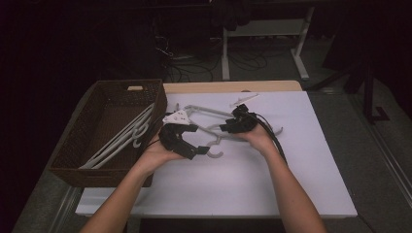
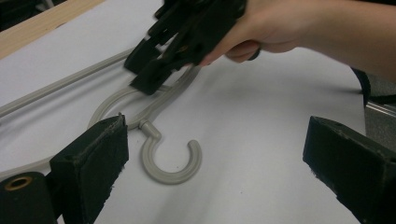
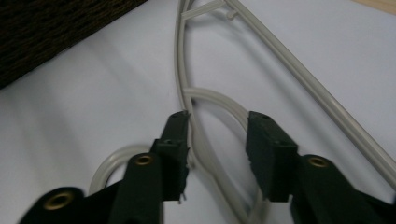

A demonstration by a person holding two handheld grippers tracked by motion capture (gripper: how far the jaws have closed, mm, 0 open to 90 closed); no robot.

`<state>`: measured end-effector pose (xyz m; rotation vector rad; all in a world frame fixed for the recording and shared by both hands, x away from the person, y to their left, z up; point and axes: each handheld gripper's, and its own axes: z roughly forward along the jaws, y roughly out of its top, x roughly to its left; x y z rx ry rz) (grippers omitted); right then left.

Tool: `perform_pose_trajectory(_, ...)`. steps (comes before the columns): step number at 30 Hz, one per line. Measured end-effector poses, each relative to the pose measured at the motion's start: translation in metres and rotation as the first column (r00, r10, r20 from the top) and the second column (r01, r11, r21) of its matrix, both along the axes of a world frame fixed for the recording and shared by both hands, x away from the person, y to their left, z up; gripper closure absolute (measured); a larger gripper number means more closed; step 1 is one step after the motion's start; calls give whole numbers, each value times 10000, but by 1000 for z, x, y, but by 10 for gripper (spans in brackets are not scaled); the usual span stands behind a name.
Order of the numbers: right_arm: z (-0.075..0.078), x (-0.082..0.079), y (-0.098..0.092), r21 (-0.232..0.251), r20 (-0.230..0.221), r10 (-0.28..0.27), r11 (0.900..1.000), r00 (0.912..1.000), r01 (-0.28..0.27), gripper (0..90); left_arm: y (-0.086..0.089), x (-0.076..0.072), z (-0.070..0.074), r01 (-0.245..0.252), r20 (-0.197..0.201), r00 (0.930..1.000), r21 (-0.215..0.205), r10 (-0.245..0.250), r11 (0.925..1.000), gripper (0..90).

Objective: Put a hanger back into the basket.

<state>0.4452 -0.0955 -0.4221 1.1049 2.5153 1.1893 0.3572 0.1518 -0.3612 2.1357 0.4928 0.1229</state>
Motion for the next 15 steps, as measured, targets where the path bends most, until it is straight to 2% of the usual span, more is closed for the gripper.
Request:
perform_pose_trajectory(4,-7,16,19,-187,-204,117,9998,9997,-121,795,3,1,2,5,41,10000,-33,-5,10000,70)
perform_pose_trajectory(7,-11,26,31,-235,-295,214,9995,9993,-221,868,4,1,3,-23,47,10000,-83,24,10000,70)
perform_pose_trajectory(9,-14,35,44,-301,-476,225,9993,9986,-239,886,6,2,3,-43,40,10000,-86,43,10000,70)
perform_pose_trajectory(13,-17,44,57,-303,-559,269,9991,9981,-286,888,6,2,3,-29,55,10000,-84,30,10000,70)
perform_pose_trajectory(15,-21,47,65,-468,-635,354,9982,9974,-384,888,6,2,3,-27,64,10000,-88,28,10000,70)
